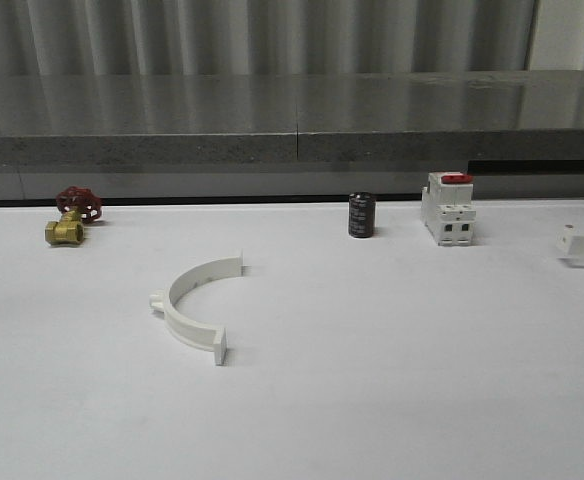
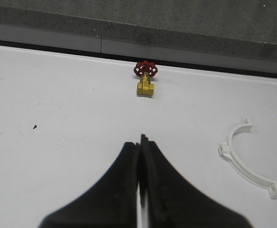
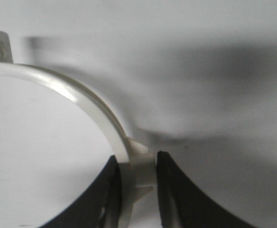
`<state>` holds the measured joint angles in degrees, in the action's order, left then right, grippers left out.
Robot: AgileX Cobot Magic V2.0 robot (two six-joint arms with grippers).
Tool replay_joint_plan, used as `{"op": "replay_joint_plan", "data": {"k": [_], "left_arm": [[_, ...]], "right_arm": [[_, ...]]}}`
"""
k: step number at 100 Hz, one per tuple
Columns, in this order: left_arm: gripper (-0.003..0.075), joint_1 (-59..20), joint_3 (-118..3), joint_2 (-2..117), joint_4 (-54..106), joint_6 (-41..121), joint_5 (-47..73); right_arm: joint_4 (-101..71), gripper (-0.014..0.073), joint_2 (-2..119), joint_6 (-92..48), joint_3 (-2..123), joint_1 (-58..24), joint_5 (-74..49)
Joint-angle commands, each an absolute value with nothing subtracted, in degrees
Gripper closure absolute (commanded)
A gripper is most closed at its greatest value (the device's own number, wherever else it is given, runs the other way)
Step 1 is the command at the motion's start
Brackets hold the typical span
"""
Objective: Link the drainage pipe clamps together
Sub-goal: 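Grasp the second white clamp half with the right gripper and lift it, then carry the clamp half toward the placed half and align the ends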
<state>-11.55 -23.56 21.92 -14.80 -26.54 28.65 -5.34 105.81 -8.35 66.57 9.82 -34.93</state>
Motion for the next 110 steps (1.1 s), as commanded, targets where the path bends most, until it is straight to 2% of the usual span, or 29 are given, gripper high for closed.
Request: {"op": "replay_joint_plan", "data": {"k": [1, 28, 45, 65, 73, 88, 110], "left_arm": [[0.0741, -11.39, -25.07, 22.24, -15.25, -26.53, 24.53], [0.0741, -11.39, -25.07, 22.24, -15.25, -26.53, 24.53], [0.0741, -11.39, -25.07, 22.24, -15.25, -26.53, 24.53], [0.0741, -11.39, -25.07, 22.24, -15.25, -26.53, 24.53], [0.0741, -11.39, -25.07, 22.24, -15.25, -26.53, 24.53], [0.0741, -11.39, -25.07, 22.24, -15.25, -26.53, 24.53], [0.0741, -11.39, -25.07, 22.24, -15.25, -26.53, 24.53]], "right_arm": [[-6.07, 0.0503, 100.79, -2.48, 68.79, 6.97, -36.72], [-4.84, 0.0503, 96.18, 9.01, 68.78, -9.40, -36.78], [3.72, 0.0503, 97.30, 25.68, 69.28, -20.97, -36.46], [22.81, 0.0503, 102.63, 48.03, 75.65, -32.20, -44.22], [26.59, 0.0503, 105.21, 53.60, 79.18, -35.08, -46.58], [26.72, 0.0503, 110.13, 54.95, 84.59, -38.73, -47.66], [23.38, 0.0503, 114.07, 55.36, 87.92, -39.23, -47.58]]}}
